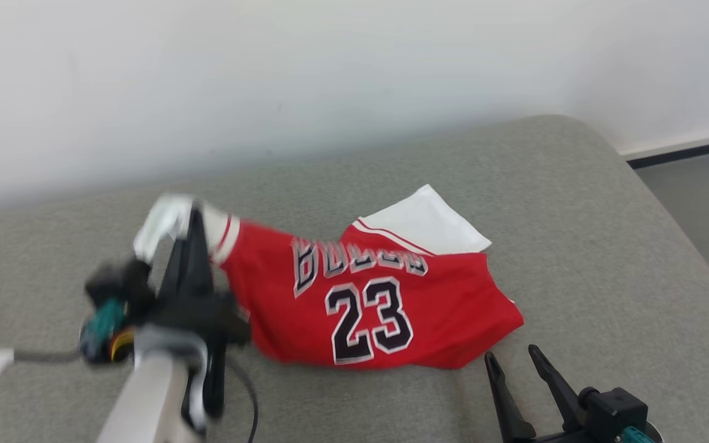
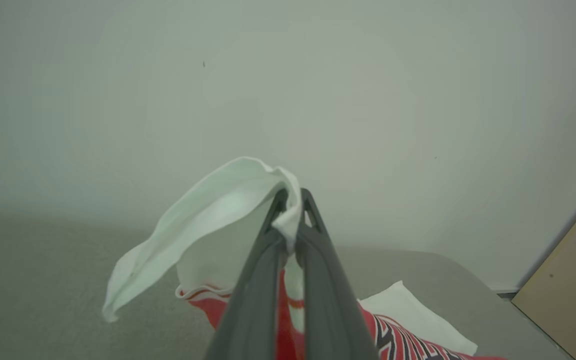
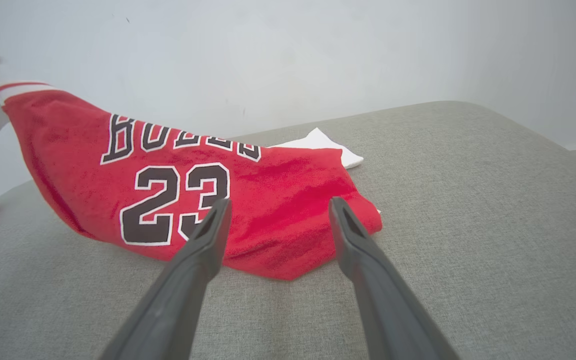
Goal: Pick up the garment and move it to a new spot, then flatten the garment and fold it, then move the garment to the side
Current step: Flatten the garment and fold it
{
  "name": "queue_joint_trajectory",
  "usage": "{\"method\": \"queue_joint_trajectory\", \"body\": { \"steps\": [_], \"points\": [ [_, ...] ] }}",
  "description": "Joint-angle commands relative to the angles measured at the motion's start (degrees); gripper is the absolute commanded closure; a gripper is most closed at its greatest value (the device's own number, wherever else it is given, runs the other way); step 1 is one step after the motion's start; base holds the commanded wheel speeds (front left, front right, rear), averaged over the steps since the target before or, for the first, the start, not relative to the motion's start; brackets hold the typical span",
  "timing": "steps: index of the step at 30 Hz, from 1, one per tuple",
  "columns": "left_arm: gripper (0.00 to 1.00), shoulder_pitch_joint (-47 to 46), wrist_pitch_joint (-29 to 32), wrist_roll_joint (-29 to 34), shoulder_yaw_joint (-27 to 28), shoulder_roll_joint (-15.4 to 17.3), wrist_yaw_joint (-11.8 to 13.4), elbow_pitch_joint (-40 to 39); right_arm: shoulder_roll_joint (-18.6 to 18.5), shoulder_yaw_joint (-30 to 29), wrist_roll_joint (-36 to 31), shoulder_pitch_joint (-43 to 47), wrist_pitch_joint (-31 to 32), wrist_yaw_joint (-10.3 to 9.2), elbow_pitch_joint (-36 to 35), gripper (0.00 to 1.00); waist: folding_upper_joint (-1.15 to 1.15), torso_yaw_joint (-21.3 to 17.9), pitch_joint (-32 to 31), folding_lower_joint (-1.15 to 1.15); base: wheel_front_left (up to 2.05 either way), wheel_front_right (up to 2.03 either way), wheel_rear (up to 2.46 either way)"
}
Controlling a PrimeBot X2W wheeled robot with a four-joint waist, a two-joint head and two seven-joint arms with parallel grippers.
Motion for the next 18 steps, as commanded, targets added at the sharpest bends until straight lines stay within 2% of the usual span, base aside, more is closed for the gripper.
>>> {"method": "queue_joint_trajectory", "body": {
  "steps": [1, 6, 9, 16, 17, 18],
  "points": [
    [1.00, 3.4, -0.2, 0.4, 1.0, 0.2, 0.3, -1.1, 0.0, -0.2, 0.3, 0.6, -0.2, -0.13, -0.1, 0.00, 0.00, 2.0, -0.2, 0.00, 0.00, 0.00, 0.00],
    [1.00, 19.5, -0.2, 1.1, 3.1, -0.2, 0.8, -6.5, 0.0, -0.9, 0.2, 1.3, -0.1, -0.13, 0.0, 0.00, 0.00, 4.8, -0.8, 0.00, 0.00, 0.00, 0.00],
    [1.00, 26.1, 0.1, 1.6, 1.8, -0.3, 1.1, -8.3, 0.0, -1.0, 0.6, 1.3, -0.4, -0.13, 0.2, 0.00, 0.00, 5.5, -1.4, 0.00, 0.00, 0.00, 0.00],
    [1.00, 38.5, 8.5, 0.2, -1.9, 0.2, 2.5, -12.4, 0.0, -0.5, 0.5, 1.5, -0.5, -0.13, 0.5, 0.00, 0.00, 5.5, -3.1, 0.00, 0.00, 0.00, 0.00],
    [0.00, 41.2, 13.2, -2.6, -1.8, 0.0, 3.2, -13.7, 0.0, -0.8, 0.5, 1.7, -0.6, -0.13, 0.6, 0.00, 0.00, 5.1, -3.5, 0.00, 0.00, 0.00, 0.00],
    [0.00, 41.2, 13.2, -2.6, -1.8, 0.0, 3.2, -13.7, 0.0, -0.8, 0.5, 1.7, -0.6, -0.13, 0.6, 0.00, 0.00, 5.1, -3.5, 0.00, 0.00, 0.00, 0.00]
  ]
}}
